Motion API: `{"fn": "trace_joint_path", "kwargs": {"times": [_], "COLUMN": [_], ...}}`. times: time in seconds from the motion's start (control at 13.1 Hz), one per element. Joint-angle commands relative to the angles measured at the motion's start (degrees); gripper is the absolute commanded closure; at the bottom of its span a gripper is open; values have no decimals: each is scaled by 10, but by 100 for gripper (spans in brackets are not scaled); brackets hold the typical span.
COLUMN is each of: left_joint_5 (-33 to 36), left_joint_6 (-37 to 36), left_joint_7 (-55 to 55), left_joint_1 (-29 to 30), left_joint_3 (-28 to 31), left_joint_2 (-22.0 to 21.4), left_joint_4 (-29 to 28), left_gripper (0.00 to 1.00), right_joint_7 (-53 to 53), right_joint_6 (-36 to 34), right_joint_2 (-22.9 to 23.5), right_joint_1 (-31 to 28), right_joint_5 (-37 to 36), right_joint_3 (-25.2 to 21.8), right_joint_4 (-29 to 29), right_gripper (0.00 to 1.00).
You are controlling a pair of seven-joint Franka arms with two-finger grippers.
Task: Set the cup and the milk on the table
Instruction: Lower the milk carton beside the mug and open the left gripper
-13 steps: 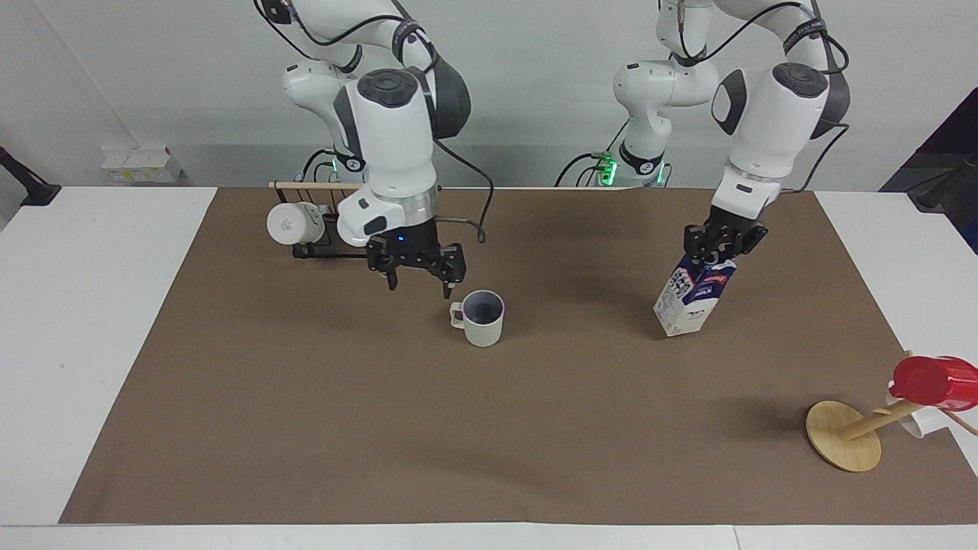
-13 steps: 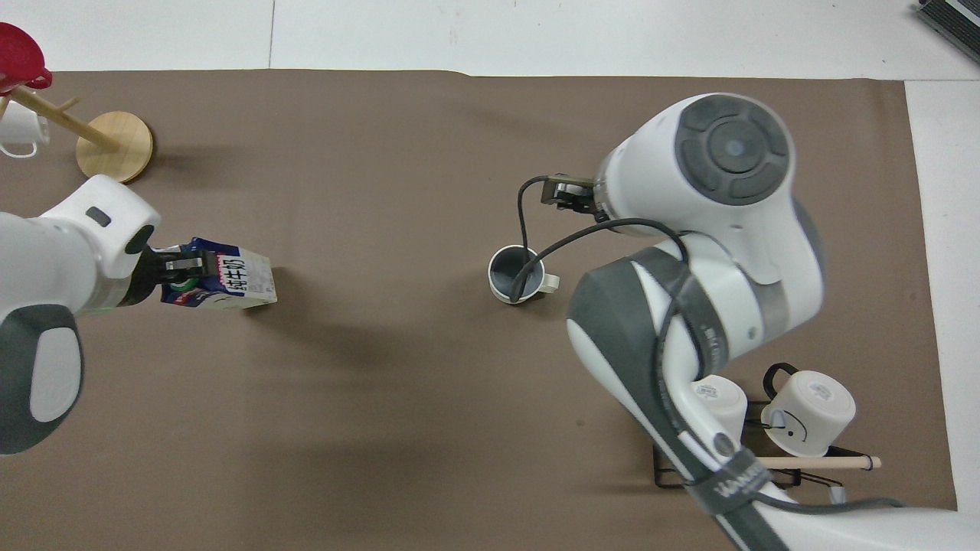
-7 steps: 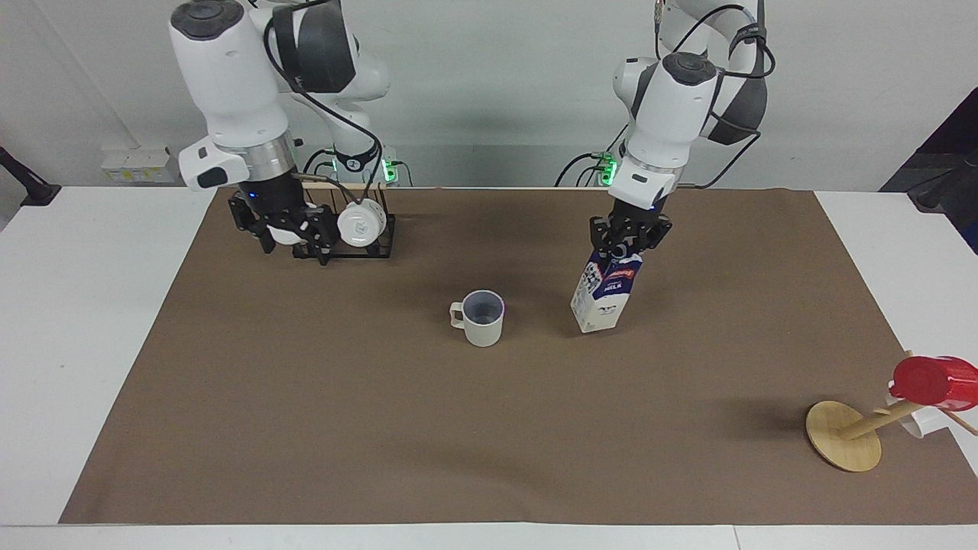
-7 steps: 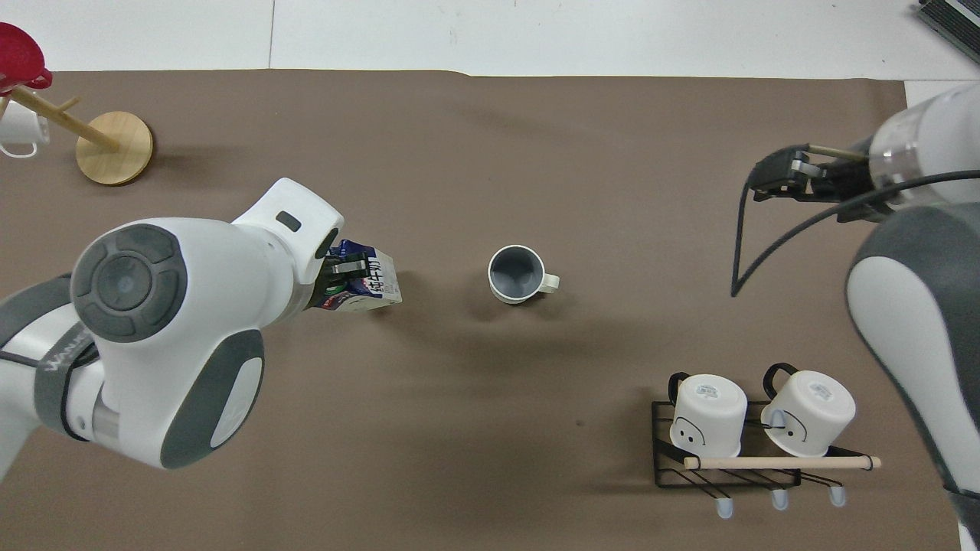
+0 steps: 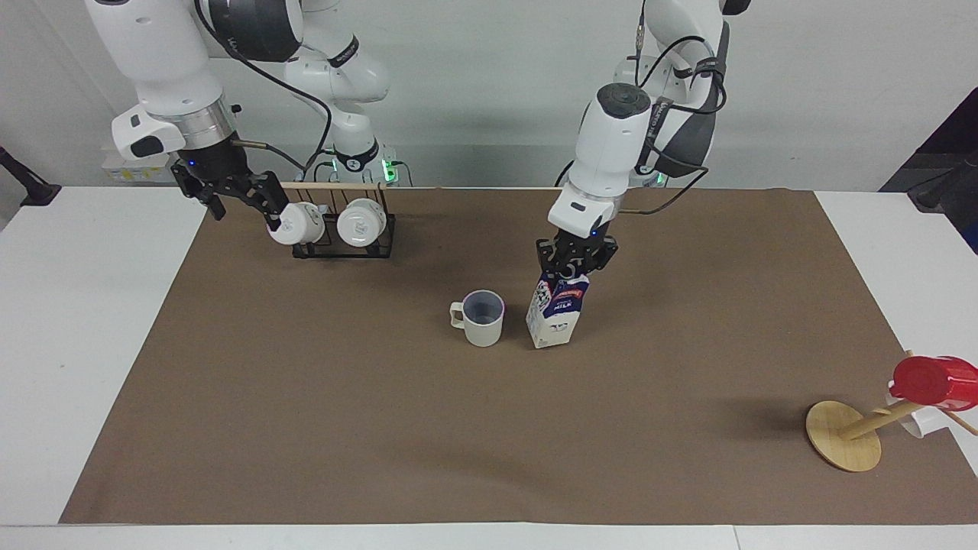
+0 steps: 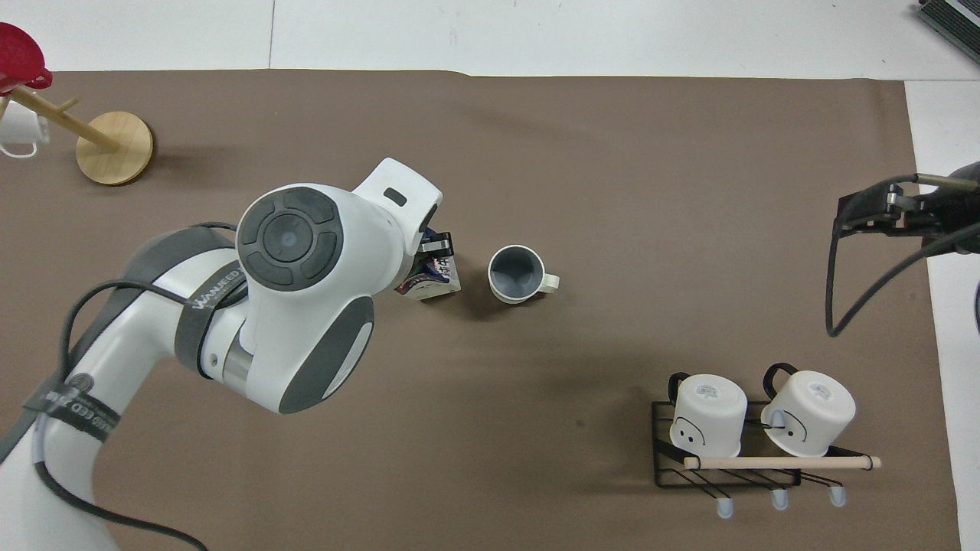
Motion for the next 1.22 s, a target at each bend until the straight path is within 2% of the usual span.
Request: {"fn": "trace_joint_path", "kwargs": {"times": [0.0,0.69,0.77,0.84,0.92,1.15], "left_joint_5": [18,47,47,46,46,41], "left_joint_6": [-27,-49,-49,-48,-48,-48], "left_joint_7": [-21,-22,-21,-21,-21,-15], "left_joint_1": [-25,-28,-28,-28,-28,-24], "left_joint_3": [10,9,9,9,9,9], "left_joint_2": [4,5,5,5,6,4], "left_joint_4": [21,19,19,18,18,20], "left_gripper": [50,48,42,16,0,0], "right_joint_7": [-21,-22,-22,-22,-22,-42], "right_joint_6": [-24,-43,-43,-43,-42,-35], "right_joint_2": [-20,-10,-9,-9,-9,-11], "right_joint_1": [-10,-13,-12,-11,-10,-6], "right_joint_5": [11,4,3,2,2,2], "right_joint_3": [6,7,8,9,9,10], "right_joint_4": [-10,16,16,16,16,13], "right_gripper": [0,0,0,0,0,0]}}
